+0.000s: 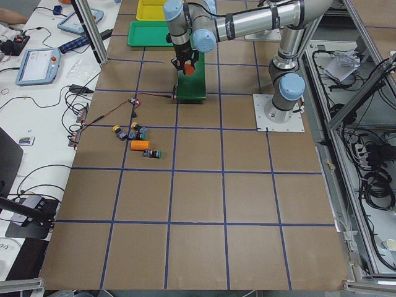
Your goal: Sort buttons by color to trays
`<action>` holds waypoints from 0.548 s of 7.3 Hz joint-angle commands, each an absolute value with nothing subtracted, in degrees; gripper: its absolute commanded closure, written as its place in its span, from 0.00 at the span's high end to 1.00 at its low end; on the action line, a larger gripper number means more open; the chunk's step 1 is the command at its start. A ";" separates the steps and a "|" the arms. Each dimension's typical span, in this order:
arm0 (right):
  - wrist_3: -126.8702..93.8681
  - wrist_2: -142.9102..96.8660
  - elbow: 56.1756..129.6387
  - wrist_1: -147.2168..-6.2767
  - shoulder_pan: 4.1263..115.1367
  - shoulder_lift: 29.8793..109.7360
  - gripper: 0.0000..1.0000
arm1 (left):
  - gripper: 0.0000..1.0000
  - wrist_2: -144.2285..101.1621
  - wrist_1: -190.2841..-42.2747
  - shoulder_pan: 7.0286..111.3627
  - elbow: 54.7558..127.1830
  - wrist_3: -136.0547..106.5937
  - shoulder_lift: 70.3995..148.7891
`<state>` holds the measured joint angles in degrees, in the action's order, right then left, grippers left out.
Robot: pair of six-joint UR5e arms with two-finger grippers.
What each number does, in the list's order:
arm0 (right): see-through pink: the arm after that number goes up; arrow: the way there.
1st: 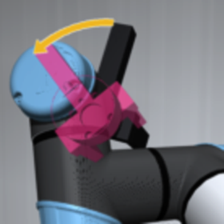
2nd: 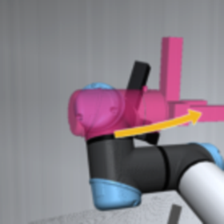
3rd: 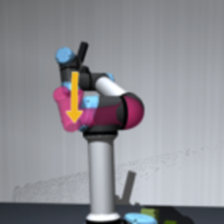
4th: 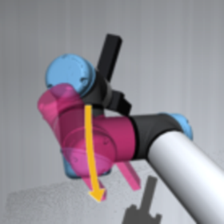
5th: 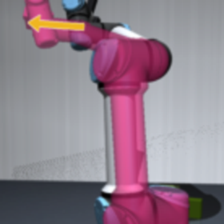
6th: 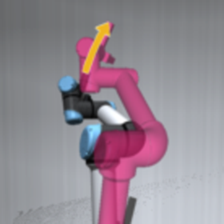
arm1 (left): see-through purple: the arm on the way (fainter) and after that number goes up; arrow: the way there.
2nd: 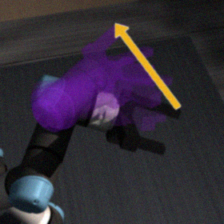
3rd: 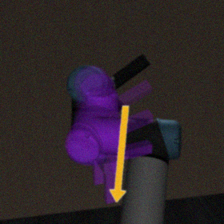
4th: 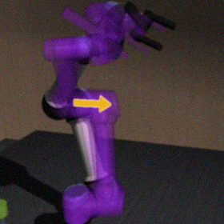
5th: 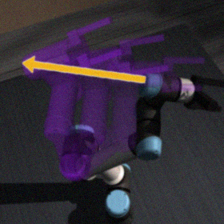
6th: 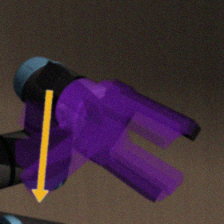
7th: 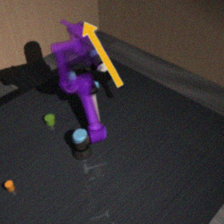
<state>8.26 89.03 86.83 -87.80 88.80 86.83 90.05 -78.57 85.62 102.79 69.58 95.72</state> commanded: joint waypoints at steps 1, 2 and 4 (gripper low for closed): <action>8.35 89.03 86.84 -87.72 88.86 86.84 1.00 | 0.00 90.09 -67.00 86.74 110.89 75.94 93.87; 8.35 89.03 86.84 -87.63 88.77 86.84 1.00 | 0.00 89.91 -66.71 87.44 113.01 75.85 93.17; 8.44 89.12 86.75 -87.54 88.60 86.84 1.00 | 0.00 90.09 -61.11 89.12 115.04 76.72 95.08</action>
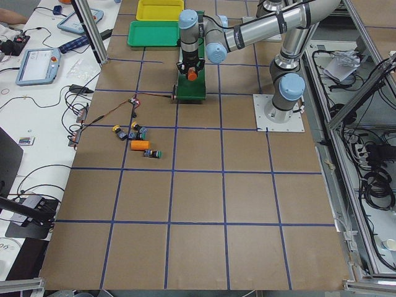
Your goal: Sort buttons by color to trays
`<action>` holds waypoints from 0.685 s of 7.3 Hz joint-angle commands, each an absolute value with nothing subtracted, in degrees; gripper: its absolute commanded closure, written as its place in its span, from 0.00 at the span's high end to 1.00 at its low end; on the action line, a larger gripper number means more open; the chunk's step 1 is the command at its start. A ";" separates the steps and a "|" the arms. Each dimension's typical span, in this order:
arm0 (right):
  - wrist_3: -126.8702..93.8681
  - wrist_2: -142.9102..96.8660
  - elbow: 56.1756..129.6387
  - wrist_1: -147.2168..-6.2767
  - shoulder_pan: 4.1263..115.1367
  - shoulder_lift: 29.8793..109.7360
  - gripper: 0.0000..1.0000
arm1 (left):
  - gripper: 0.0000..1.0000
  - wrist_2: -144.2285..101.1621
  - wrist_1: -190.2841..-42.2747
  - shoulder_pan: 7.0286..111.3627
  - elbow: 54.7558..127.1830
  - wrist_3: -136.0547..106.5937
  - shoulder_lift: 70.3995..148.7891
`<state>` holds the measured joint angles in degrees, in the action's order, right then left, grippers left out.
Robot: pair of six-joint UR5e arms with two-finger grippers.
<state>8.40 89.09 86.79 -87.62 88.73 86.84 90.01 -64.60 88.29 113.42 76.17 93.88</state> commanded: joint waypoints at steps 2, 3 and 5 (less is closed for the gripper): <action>8.44 89.12 86.75 -87.54 88.77 86.92 1.00 | 0.21 90.00 -56.02 89.12 116.10 76.55 96.15; 8.44 89.12 86.75 -87.45 88.77 86.92 1.00 | 0.61 89.83 -56.16 88.95 116.45 75.77 96.50; 8.44 89.12 86.75 -87.45 88.77 86.92 1.00 | 1.00 90.00 -55.63 88.94 116.63 75.06 97.47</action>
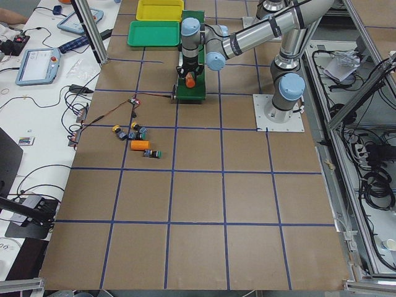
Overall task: Sort buttons by color to trays
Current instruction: 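Move the left gripper back to the pile of parts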
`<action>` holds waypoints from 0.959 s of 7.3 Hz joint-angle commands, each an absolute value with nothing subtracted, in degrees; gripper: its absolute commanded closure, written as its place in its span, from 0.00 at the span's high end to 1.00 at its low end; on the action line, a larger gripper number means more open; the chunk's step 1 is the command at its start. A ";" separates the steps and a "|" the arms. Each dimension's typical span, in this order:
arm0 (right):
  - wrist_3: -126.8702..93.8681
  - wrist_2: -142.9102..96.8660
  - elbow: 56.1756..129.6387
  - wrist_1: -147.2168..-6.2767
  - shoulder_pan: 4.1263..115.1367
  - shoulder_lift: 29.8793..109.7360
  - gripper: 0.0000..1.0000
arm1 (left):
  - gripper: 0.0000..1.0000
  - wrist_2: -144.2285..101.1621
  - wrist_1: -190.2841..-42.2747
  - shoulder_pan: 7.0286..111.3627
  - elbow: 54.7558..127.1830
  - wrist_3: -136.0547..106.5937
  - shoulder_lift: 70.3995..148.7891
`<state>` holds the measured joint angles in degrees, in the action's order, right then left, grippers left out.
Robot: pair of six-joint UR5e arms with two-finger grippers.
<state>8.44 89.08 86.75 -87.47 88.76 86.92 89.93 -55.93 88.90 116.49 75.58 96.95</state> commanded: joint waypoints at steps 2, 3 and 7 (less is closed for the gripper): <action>8.61 88.95 86.66 -88.15 88.77 86.92 1.00 | 1.00 90.70 -55.63 88.16 114.54 75.93 96.77; 8.53 88.86 86.66 -88.15 88.77 87.01 1.00 | 1.00 90.88 -56.16 87.98 113.22 75.07 95.55; 8.35 88.86 85.96 -87.71 88.33 88.85 1.00 | 1.00 88.24 -64.60 75.88 103.66 67.70 99.29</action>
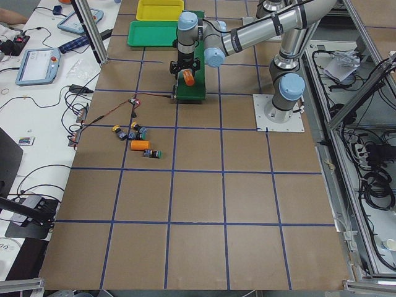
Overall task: Sort buttons by color to trays
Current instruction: 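Move the left gripper back to the pile of parts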
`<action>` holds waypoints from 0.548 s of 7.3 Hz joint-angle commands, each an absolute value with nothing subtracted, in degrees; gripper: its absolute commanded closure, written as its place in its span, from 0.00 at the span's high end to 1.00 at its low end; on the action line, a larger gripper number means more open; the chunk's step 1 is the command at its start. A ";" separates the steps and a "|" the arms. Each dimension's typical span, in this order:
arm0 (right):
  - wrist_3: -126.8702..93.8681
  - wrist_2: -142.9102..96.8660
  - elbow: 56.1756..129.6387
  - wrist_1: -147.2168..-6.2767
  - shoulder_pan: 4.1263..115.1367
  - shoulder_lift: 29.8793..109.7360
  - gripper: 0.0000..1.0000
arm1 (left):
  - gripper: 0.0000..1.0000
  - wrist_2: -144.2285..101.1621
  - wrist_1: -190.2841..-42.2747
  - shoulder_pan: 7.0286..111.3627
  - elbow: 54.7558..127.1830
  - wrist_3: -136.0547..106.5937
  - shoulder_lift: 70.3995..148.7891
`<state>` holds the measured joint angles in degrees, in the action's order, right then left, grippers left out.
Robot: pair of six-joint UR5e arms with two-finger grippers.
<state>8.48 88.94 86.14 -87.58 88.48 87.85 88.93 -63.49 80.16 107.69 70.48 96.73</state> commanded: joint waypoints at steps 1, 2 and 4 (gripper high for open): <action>8.18 88.42 85.96 -87.71 88.33 89.03 1.00 | 1.00 88.33 -64.60 73.76 98.40 67.76 103.75; 8.09 88.16 85.96 -87.80 88.33 89.12 1.00 | 1.00 88.94 -64.60 71.30 92.87 67.59 108.24; 8.00 87.98 85.96 -88.07 88.33 89.03 1.00 | 1.00 88.60 -64.34 64.82 85.11 65.83 115.98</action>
<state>8.12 88.16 85.96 -87.96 88.33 89.05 88.86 -64.53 69.08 90.05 66.35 111.00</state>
